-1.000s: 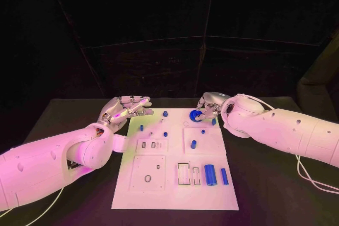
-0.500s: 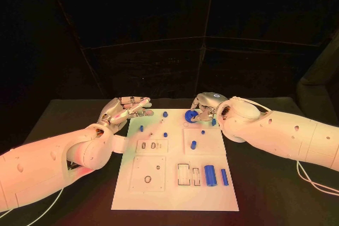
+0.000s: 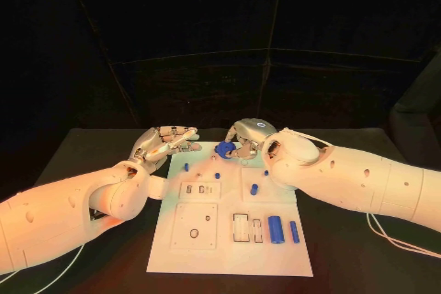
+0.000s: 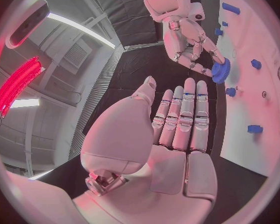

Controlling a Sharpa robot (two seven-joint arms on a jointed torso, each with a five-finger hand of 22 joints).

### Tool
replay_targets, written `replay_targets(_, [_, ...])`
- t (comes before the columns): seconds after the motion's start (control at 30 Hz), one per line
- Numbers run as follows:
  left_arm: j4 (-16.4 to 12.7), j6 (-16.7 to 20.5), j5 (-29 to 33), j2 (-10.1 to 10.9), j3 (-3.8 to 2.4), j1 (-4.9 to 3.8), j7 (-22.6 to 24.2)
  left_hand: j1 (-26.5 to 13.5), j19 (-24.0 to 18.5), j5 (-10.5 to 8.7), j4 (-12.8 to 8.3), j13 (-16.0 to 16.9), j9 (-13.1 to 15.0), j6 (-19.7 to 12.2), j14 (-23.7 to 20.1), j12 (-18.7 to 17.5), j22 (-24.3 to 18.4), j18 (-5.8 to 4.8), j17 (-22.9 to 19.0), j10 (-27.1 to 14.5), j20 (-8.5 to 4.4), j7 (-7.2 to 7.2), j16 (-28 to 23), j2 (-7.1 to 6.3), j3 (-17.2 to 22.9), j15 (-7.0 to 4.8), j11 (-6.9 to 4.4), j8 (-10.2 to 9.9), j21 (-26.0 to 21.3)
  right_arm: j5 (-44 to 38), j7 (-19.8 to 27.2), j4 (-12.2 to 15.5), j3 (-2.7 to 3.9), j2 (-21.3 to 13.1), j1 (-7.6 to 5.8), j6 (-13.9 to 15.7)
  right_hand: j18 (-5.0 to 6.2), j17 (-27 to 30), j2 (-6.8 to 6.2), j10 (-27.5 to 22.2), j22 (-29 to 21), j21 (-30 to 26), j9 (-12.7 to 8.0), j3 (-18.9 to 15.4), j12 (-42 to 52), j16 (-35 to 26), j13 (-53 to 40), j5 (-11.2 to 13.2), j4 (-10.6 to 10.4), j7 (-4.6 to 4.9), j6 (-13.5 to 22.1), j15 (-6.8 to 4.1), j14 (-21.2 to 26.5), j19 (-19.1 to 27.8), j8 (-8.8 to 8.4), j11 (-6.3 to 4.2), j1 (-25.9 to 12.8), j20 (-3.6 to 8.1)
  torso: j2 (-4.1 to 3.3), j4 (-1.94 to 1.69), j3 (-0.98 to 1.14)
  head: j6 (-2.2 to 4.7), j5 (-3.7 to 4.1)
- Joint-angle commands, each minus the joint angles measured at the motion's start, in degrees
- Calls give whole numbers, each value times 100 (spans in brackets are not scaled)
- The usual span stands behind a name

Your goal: Assemble the parts on the task board

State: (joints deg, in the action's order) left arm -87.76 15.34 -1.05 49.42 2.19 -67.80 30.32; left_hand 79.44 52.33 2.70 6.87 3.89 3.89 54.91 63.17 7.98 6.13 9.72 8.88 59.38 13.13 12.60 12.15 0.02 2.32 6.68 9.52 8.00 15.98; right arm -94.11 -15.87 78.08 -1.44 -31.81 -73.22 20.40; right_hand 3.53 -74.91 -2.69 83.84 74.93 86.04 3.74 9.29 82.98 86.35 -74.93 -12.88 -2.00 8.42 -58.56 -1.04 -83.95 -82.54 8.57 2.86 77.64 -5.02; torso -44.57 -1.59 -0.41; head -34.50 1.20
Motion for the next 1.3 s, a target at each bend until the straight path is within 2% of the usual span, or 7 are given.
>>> replay_targets(0.03, [3,-75,-24,-11,-5,-9,26,-1,40,5,-37,-8,-9,26,38,-24,-5,79,9,28,15,6,-39,57,-6,12,0,-23,-38,-194,30,-129,-4,163,-10,37,-102,-469,-3,121,377,18,13,53,4,-22,-778,-19,-3,-103,-132,-49,-409,-41,-25,-35,-62,14,-9,-12,1,-6,-5])
replay_targets(0.27, [20,-78,-24,-21,-5,-9,29,-1,40,5,-37,-8,-9,26,38,-24,-5,79,9,28,15,6,-39,57,-6,12,0,-23,-38,-228,35,-380,-11,465,12,-201,-102,-466,-23,107,377,17,5,99,-18,-23,-761,-12,-2,-91,-101,-44,-409,-42,-65,-26,-88,12,-5,3,5,-30,-26])
replay_targets(0.47, [41,-78,-24,-31,-5,-9,29,-1,40,5,-37,-8,-9,26,38,-24,-5,79,9,28,15,6,-39,57,-6,12,0,-23,-38,-235,101,-545,-14,663,22,-455,-103,-463,-83,99,377,16,5,142,-35,-25,-756,144,-26,-71,-79,-27,-409,-42,-121,-6,-193,-1,-9,13,9,-33,-32])
replay_targets(0.67, [49,-80,-24,-42,-5,-10,35,-1,41,6,-43,-9,-9,29,37,-29,-9,79,10,30,15,5,-45,61,-5,13,-1,-27,-42,-256,99,-628,-21,772,32,-616,-101,-457,-112,83,369,13,4,146,-58,-28,-736,162,-33,-62,-58,-20,-407,-37,-147,3,-230,-7,-4,-1,10,-52,-26])
replay_targets(0.93, [49,-77,-24,-41,-5,-10,34,-1,41,6,-43,-9,-9,29,37,-29,-9,79,10,30,15,5,-45,61,-5,13,-1,-27,-42,-290,57,-755,-27,873,45,-720,-102,-436,-179,2,373,11,-4,161,-176,-37,-634,188,-40,-17,70,10,-402,-39,-258,41,-300,-31,-5,3,8,-65,-37])
replay_targets(1.13, [46,-127,-24,-42,-5,-10,8,-1,41,6,-49,-9,-9,29,36,-35,-12,79,10,31,15,4,-52,61,-6,13,-1,-31,-46,-298,9,-832,-28,907,59,-695,-103,-442,-263,-119,372,8,-14,118,-345,-37,-493,212,-68,73,413,75,-402,-38,-476,122,-394,-87,-7,12,11,-66,-47])
replay_targets(1.3, [48,-136,-24,-43,-5,-10,-1,1,41,6,-55,-10,-10,29,35,-39,-14,79,11,31,16,5,-56,62,-5,13,0,-35,-48,-300,-5,-868,-28,920,62,-701,-100,-448,-359,-183,361,1,-2,-104,-431,-34,-425,261,-271,131,600,134,-401,-30,-502,182,-636,-149,-5,5,12,-68,-44])
